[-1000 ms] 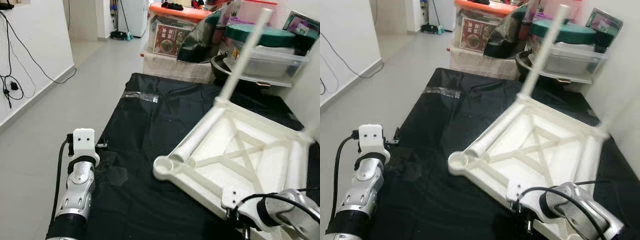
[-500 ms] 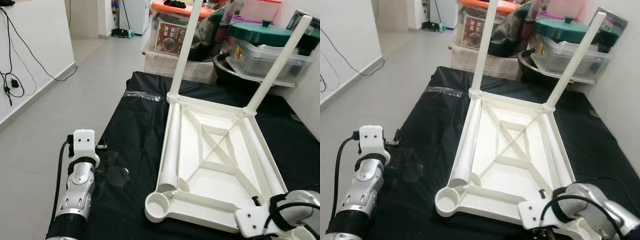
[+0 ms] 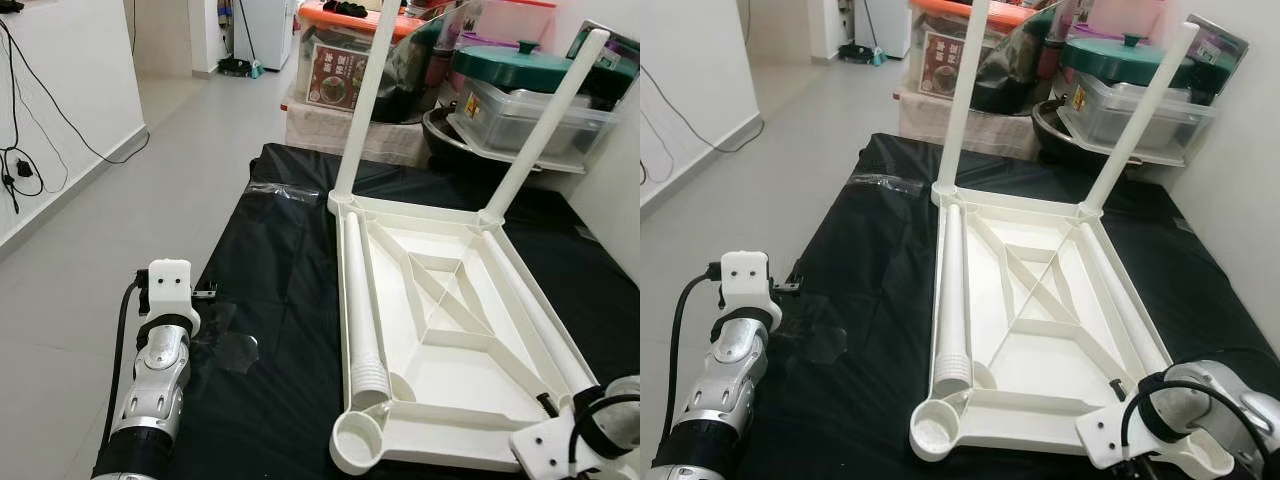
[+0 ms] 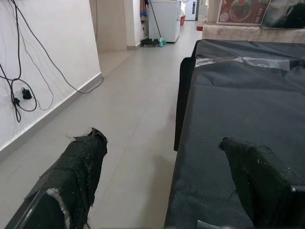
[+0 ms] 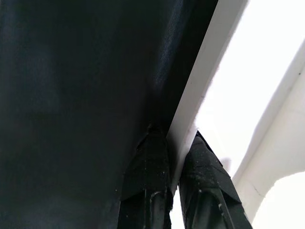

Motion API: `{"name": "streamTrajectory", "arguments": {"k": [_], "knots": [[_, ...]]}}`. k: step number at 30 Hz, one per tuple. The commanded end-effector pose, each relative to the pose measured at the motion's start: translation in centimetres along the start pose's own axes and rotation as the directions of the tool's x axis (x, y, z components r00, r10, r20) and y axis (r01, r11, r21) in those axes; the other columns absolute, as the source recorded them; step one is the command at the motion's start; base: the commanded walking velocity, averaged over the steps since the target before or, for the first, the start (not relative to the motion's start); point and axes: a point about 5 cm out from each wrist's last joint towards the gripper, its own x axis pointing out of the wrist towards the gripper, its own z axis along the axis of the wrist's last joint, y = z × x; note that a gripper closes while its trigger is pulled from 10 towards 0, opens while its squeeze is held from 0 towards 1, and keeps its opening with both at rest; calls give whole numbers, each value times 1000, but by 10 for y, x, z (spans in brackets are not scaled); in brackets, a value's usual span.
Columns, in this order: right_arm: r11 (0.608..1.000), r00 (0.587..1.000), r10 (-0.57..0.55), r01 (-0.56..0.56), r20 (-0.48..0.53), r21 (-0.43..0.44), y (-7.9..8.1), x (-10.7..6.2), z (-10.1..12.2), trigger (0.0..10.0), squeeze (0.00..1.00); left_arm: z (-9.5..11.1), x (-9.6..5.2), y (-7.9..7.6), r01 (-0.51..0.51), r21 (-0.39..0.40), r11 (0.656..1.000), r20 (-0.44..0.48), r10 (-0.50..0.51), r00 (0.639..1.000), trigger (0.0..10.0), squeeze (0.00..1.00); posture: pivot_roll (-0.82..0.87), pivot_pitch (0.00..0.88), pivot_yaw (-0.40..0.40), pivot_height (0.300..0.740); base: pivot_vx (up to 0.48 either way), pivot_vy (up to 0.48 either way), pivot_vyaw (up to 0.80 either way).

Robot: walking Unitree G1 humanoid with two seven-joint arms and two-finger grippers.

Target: Building children table

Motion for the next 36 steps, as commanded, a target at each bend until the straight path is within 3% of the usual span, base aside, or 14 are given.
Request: {"name": "streamTrajectory", "arguments": {"k": [1,4,5,10,22,26,28,29,30,31,32,33,34,36], "knots": [[997,1000,22,-23,-16,-69,3,15,7,10000,0,-3,0,-5,22,15,1000,-9,-22,1000,10000,0,13,0,-116,740,0,0,0],[999,1000,12,-12,-15,-31,2,15,6,10000,0,-3,0,-5,25,15,1000,-10,-25,1000,10000,0,12,0,-115,740,0,0,0],[1000,1000,27,-27,5,2,3,13,8,10000,1000,-3,0,-6,28,15,999,-10,-28,1000,10000,0,13,0,-113,740,0,0,0],[999,986,18,-23,166,28,-2,0,28,10000,1000,-1,2,-7,34,17,999,-6,-34,999,10000,0,17,0,-112,740,0,0,0],[989,955,-144,130,260,67,-20,-43,50,10000,1000,0,2,-4,33,17,999,-1,-33,999,10000,0,21,0,-106,740,0,0,0],[971,907,-240,217,345,104,-34,-64,63,10000,1000,1,2,-4,35,12,999,5,-35,999,10000,0,21,0,-104,740,0,0,0],[964,879,-266,233,396,130,-38,-69,68,10000,1000,2,2,-5,38,8,999,8,-38,999,10000,0,23,0,-106,740,0,0,0],[946,833,-324,271,448,179,-45,-72,74,10000,1000,3,2,-6,43,5,999,13,-43,999,10000,0,28,0,-105,740,0,0,0],[946,833,-324,271,448,179,-45,-72,74,10000,1000,3,2,-6,43,5,999,13,-43,999,10000,0,28,0,-105,740,0,0,0],[923,781,-384,316,493,218,-52,-72,80,10000,1000,3,1,-7,47,1,999,19,-47,999,10000,0,32,0,-107,740,0,0,0],[923,781,-384,316,493,218,-52,-72,80,10000,1000,3,1,-7,47,1,999,19,-47,999,10000,0,32,0,-107,740,0,0,0],[860,664,-509,402,547,313,-69,-72,89,10000,1000,4,0,-7,51,-4,999,27,-51,998,10000,0,41,0,-106,740,0,0,0],[860,664,-509,402,547,313,-69,-72,89,10000,1000,4,0,-7,51,-4,999,27,-51,998,10000,0,41,0,-106,740,0,0,0],[832,615,-555,429,561,353,-75,-72,92,10000,1000,5,0,-7,52,-5,999,29,-52,998,10000,0,41,0,-106,740,0,0,0]]}}
